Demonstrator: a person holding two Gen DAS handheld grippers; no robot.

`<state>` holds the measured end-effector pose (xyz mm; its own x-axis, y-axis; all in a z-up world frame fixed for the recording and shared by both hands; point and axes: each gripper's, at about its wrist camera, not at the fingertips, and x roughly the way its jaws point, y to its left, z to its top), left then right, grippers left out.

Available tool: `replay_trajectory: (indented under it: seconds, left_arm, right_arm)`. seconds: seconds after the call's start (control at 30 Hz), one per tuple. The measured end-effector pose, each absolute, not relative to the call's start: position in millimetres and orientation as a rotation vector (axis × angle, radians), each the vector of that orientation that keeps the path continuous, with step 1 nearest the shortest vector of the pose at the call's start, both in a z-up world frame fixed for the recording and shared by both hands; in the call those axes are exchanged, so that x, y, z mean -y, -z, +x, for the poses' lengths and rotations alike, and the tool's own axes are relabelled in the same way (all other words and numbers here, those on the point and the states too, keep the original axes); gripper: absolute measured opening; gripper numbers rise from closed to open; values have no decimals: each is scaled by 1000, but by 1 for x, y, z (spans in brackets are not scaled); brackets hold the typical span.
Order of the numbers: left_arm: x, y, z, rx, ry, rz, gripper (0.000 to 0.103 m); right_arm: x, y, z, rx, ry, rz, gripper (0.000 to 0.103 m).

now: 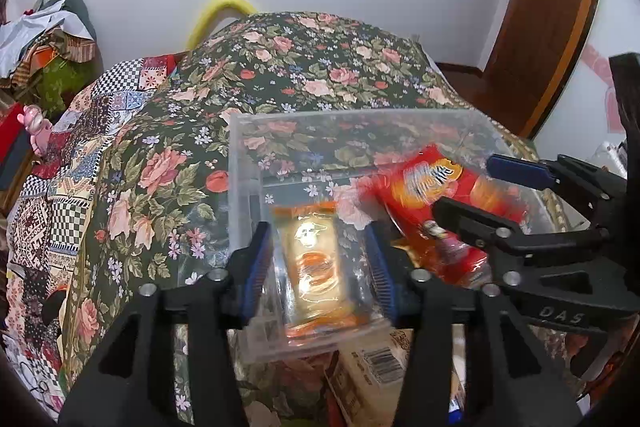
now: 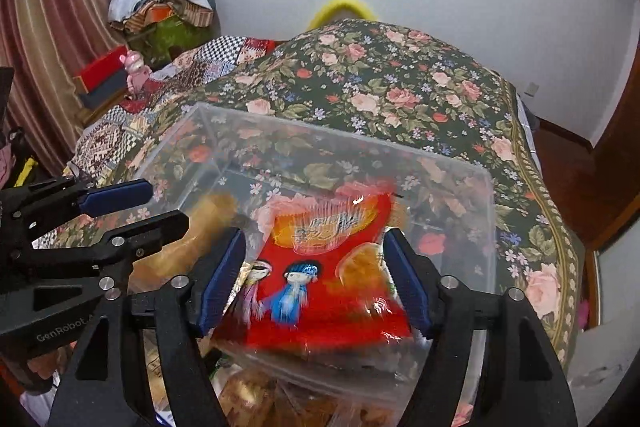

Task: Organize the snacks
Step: 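Drop the red chip bag into the box while the left tool drops the cake in, then grasp the wafer roll with the right tool while the left grasps the green jelly cup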

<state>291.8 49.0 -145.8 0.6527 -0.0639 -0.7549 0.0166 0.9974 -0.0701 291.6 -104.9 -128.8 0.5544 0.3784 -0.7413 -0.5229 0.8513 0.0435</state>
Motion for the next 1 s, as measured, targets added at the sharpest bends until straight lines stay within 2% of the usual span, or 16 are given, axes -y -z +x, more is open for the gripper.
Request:
replay_trajectory:
  seconds: [0.17, 0.5, 1.0]
  left_arm:
    - [-54, 130, 275, -824, 57, -75, 58]
    - [-72, 111, 221, -787, 36, -70, 71]
    - [-91, 159, 152, -921, 33, -127, 71]
  right_arm:
    - [118, 111, 280, -778, -529, -173, 75]
    - [159, 95, 241, -724, -518, -108, 78]
    - [179, 133, 187, -816, -511, -78, 78]
